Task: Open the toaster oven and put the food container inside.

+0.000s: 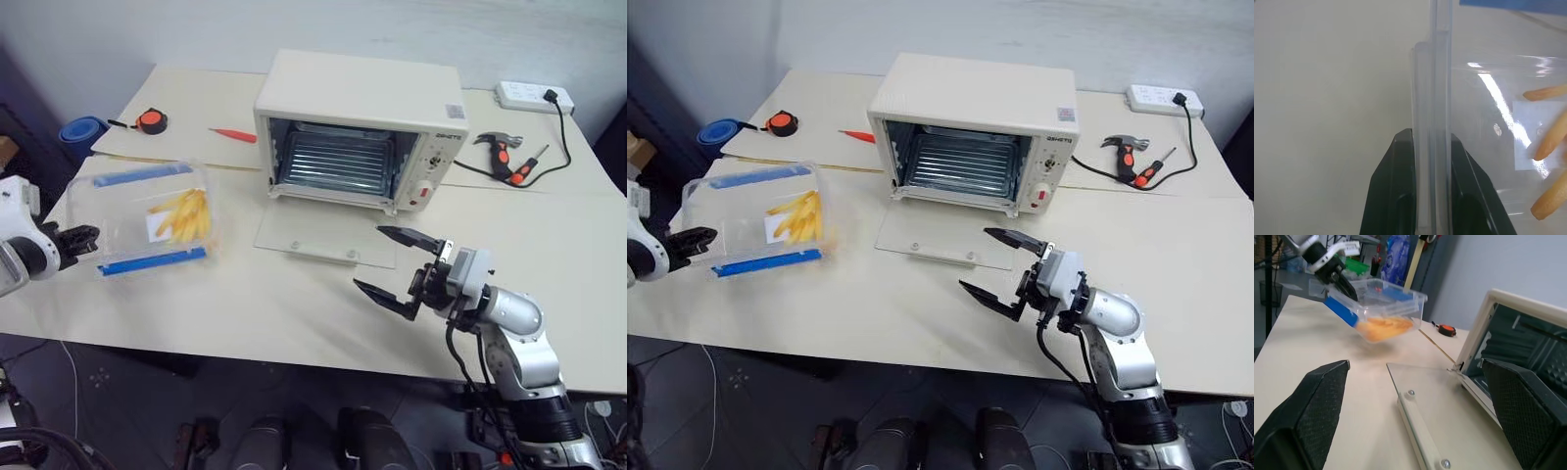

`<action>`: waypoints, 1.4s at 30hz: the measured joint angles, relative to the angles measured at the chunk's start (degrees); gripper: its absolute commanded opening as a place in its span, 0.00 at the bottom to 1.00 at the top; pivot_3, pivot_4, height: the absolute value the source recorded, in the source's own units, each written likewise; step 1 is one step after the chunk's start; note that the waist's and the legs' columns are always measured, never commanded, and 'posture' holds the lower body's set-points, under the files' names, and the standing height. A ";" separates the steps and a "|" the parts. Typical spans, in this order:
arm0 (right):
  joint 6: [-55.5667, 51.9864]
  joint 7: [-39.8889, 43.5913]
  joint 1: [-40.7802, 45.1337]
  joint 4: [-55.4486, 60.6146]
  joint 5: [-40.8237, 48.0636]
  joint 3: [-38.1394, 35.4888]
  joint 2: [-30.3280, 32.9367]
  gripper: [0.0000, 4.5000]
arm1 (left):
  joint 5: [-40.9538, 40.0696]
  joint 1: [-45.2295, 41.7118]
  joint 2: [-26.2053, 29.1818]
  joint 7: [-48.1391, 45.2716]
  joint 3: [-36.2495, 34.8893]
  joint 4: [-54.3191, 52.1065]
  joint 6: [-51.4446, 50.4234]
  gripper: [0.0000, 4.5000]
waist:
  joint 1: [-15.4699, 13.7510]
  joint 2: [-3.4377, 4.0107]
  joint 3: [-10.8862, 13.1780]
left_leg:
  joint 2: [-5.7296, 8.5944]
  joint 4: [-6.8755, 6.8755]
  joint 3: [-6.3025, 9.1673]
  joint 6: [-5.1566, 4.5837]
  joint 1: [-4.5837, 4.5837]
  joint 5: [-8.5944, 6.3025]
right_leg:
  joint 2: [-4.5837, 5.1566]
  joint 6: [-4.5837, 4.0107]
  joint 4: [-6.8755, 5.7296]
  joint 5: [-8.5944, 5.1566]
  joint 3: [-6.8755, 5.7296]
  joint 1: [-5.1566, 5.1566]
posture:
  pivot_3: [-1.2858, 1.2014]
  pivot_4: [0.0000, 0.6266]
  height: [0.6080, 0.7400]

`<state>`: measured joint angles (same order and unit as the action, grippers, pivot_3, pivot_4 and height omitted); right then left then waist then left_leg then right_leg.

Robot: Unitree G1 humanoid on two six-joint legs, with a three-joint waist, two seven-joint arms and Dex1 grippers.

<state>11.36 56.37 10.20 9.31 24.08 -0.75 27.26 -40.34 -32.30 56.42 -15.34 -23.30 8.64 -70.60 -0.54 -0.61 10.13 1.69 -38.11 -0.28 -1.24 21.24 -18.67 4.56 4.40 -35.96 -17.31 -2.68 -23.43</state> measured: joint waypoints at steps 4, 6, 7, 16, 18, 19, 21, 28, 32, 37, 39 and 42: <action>-0.29 -0.58 -2.57 1.23 -0.02 -0.57 0.82 1.00 | -1.23 -9.58 -4.84 -1.11 6.57 -5.34 -5.78 0.06 | -0.57 -0.01 0.01 | 0.02 -0.04 -0.03 -0.02 0.06 0.01 | -0.02 0.01 -0.11 0.01 0.02 -0.05 | 0.52 0.24 1.00; -0.56 -1.35 -3.36 2.43 -0.03 -1.12 1.12 1.00 | -0.47 -14.36 -8.46 -1.08 11.27 -6.66 -6.60 0.06 | -0.63 -0.01 0.01 | 0.02 -0.04 -0.03 0.00 0.06 0.02 | -0.06 0.02 -0.13 0.01 0.01 -0.06 | 0.52 0.24 1.00; -0.82 -1.97 -3.86 3.26 -0.02 -1.41 1.14 1.00 | 0.69 -16.65 -10.98 -0.66 13.83 -6.68 -6.64 0.06 | -0.63 -0.01 0.01 | 0.02 -0.04 -0.06 0.01 0.05 0.02 | -0.08 0.02 -0.15 0.01 0.01 -0.08 | 0.52 0.24 1.00; -5.69 -7.89 -6.13 10.68 0.59 -1.71 -0.17 1.00 | 7.98 -25.52 -27.89 3.32 19.64 0.81 -3.25 0.06 | 0.26 -0.03 0.02 | 0.01 -0.08 -0.14 0.13 0.05 0.14 | -0.15 0.03 -0.45 0.01 0.03 -0.15 | 0.52 0.24 1.00; -6.08 -8.52 -7.13 11.00 0.46 -1.66 -0.27 1.00 | 9.59 -25.64 -30.09 3.76 19.81 3.38 -2.71 0.06 | 0.37 -0.03 0.03 | 0.01 -0.09 -0.14 0.13 0.05 0.16 | -0.15 0.03 -0.46 0.01 0.03 -0.15 | 0.52 0.24 1.00; -6.27 -8.72 -7.38 11.00 0.39 -1.66 -0.30 1.00 | 10.28 -25.62 -30.79 3.95 19.87 4.15 -2.53 0.06 | 0.42 -0.05 0.04 | 0.02 -0.10 -0.14 0.13 0.06 0.16 | -0.15 0.03 -0.46 0.01 0.03 -0.16 | 0.52 0.24 1.00; -6.36 -9.47 -7.81 11.25 0.16 -1.67 -0.46 1.00 | 11.85 -25.66 -32.15 4.43 19.86 6.00 -1.24 0.13 | 0.42 -0.05 0.04 | 0.02 -0.10 -0.14 0.13 0.05 0.17 | -0.15 0.03 -0.47 0.01 0.03 -0.16 | 0.52 0.24 1.00; -6.34 -11.04 -8.85 12.25 -0.07 -1.76 -0.76 1.00 | 14.58 -26.30 -35.33 4.86 17.91 9.22 2.83 0.60 | 0.28 -0.05 0.04 | 0.02 -0.13 -0.13 0.15 0.03 0.19 | -0.13 0.03 -0.51 0.01 0.02 -0.14 | 0.52 0.24 1.00; -8.15 -11.95 -11.05 14.04 0.39 -2.09 -0.02 1.00 | 12.14 -26.30 -33.91 0.52 13.34 9.47 4.68 0.80 | 0.58 -0.07 0.04 | 0.01 -0.08 -0.14 0.19 0.05 0.20 | -0.15 0.03 -0.49 0.01 0.03 -0.19 | 0.52 0.24 1.00; -17.43 -11.62 -14.61 18.70 3.25 -1.69 5.21 0.72 | 11.90 -19.33 -15.66 -21.41 15.51 2.29 16.26 0.72 | 1.51 0.03 0.04 | -0.09 0.06 -0.21 0.34 -0.12 0.25 | -0.21 -0.03 -0.44 -0.02 0.07 -0.17 | 0.52 0.24 1.00; -20.62 -11.80 -14.91 19.37 2.65 -0.27 6.46 0.57 | 15.28 -11.54 -8.84 -33.46 18.94 -0.16 29.05 0.60 | 1.42 0.14 0.01 | -0.10 0.06 -0.19 0.34 -0.23 0.25 | -0.16 -0.11 -0.13 -0.07 0.05 -0.04 | 0.52 0.24 1.00; -23.33 -12.27 -13.57 18.36 -0.28 3.82 6.33 0.35 | 21.20 0.22 -4.57 -48.86 25.37 -0.66 49.86 0.40 | 0.92 0.21 0.04 | -0.11 0.06 -0.15 0.27 -0.15 0.28 | -0.10 -0.17 -0.02 -0.10 0.02 -0.01 | 0.52 0.24 1.00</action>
<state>-11.98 44.11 -3.37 27.67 23.79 3.07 33.60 -19.14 -32.08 51.85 -64.20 2.07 7.98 -20.73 0.38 -0.40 10.17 1.57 -38.05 -0.43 -0.98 21.10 -18.38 4.46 4.23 -35.97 -17.40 -2.65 -23.44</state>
